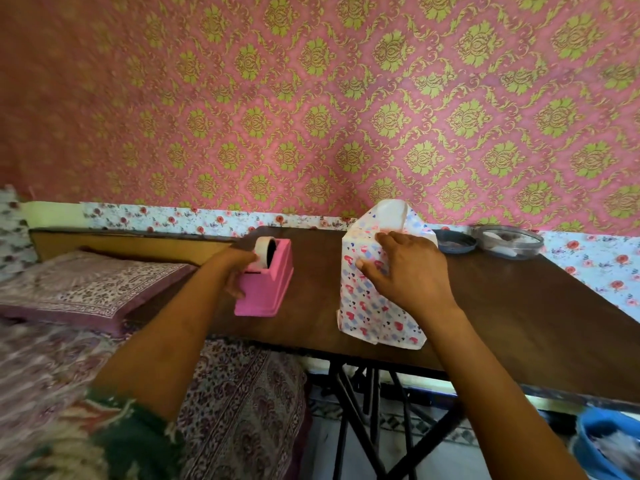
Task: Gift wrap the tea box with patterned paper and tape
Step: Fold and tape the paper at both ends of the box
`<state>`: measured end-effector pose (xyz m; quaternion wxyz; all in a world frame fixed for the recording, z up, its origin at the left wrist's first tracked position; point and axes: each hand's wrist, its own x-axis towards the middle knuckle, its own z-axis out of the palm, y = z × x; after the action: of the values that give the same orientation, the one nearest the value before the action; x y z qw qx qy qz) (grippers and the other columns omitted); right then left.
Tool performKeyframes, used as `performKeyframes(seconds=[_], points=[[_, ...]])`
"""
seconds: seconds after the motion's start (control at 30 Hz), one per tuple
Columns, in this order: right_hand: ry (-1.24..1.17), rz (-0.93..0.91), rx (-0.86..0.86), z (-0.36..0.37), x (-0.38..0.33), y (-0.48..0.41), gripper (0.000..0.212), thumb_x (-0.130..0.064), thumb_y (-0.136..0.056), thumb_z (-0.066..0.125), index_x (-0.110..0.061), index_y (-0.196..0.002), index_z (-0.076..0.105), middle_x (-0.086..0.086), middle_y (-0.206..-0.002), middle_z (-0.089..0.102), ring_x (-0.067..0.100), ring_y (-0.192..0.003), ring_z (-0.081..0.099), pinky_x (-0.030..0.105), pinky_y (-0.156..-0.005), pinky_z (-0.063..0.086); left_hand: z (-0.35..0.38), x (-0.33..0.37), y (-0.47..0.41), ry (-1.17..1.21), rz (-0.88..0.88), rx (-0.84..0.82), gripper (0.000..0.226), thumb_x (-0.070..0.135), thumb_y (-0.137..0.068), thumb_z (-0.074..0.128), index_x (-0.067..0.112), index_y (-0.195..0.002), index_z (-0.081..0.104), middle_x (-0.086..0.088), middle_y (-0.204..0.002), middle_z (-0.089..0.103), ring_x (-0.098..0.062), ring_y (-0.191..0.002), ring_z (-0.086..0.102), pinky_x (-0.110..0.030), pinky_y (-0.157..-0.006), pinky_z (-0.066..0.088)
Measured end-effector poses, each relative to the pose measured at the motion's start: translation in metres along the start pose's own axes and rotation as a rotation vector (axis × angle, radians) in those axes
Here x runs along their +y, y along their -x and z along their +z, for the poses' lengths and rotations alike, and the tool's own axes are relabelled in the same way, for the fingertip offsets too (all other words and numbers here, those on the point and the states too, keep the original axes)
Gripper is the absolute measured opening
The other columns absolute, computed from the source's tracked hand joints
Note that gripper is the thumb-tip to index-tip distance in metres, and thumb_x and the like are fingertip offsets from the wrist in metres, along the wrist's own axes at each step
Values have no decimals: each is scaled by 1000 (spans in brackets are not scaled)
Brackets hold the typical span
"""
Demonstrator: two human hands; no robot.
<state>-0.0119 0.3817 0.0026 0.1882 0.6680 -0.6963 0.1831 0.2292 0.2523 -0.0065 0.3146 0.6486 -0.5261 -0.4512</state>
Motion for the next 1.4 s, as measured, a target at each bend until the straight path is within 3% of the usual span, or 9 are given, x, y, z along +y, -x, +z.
performKeyframes(seconds=[0.17,0.4,0.47,0.63,0.93,1.03,1.13,1.27,1.4], points=[[0,-6,21,1,1,0,67,-64,-89,33,-21,-140,39,1,-146,41,21,-129,44,34,-104,37,3,9,4,60,-28,17,47,34,-96,47,2,-131,42,-12,-103,51,-42,-101,54,-44,-34,50],[-5,0,7,1,1,1,67,-62,-89,34,-20,-142,35,2,-147,39,22,-131,41,36,-107,34,9,14,8,410,-52,93,29,27,-93,51,10,-116,55,-5,-117,50,-34,-124,41,-71,-93,28],[-3,3,4,2,1,0,67,-62,-89,33,-20,-141,36,2,-147,39,23,-131,42,36,-106,35,11,10,5,475,-29,151,17,26,-90,57,11,-99,60,-5,-113,56,-32,-112,48,-71,-93,28],[3,4,33,6,2,-1,65,-62,-89,35,-20,-139,40,2,-144,43,23,-128,45,35,-103,38,17,-13,4,597,109,223,24,19,-85,63,5,-105,61,-3,-88,60,-29,-102,55,-47,-78,46],[8,15,32,7,3,-3,66,-62,-89,36,-20,-140,39,3,-143,45,24,-127,46,37,-103,38,20,-47,8,532,165,246,25,11,-86,62,2,-109,61,-17,-119,61,-29,-105,58,-38,-76,50],[8,13,38,8,3,-4,66,-62,-89,36,-19,-139,40,3,-143,45,24,-127,46,37,-102,38,20,-49,6,497,163,249,7,12,-86,63,11,-80,60,-12,-101,63,-20,-83,55,-28,-62,46],[9,14,43,8,3,-4,66,-62,-89,36,-19,-139,40,3,-143,45,24,-126,46,37,-102,39,20,-55,4,452,163,216,9,14,-87,62,11,-79,60,-2,-76,60,-13,-64,49,-22,-50,34],[2,15,50,8,2,-4,67,-62,-88,36,-18,-138,42,4,-141,47,25,-125,47,38,-100,40,19,-66,-2,380,177,206,14,12,-87,62,10,-73,60,-3,-69,58,-11,-59,48,-24,-54,39],[13,10,57,9,3,-4,66,-62,-88,38,-18,-138,43,4,-140,49,25,-124,49,37,-99,41,13,-66,-6,205,252,252,14,12,-84,65,11,-71,64,-4,-71,61,-21,-81,58,-39,-81,47]])
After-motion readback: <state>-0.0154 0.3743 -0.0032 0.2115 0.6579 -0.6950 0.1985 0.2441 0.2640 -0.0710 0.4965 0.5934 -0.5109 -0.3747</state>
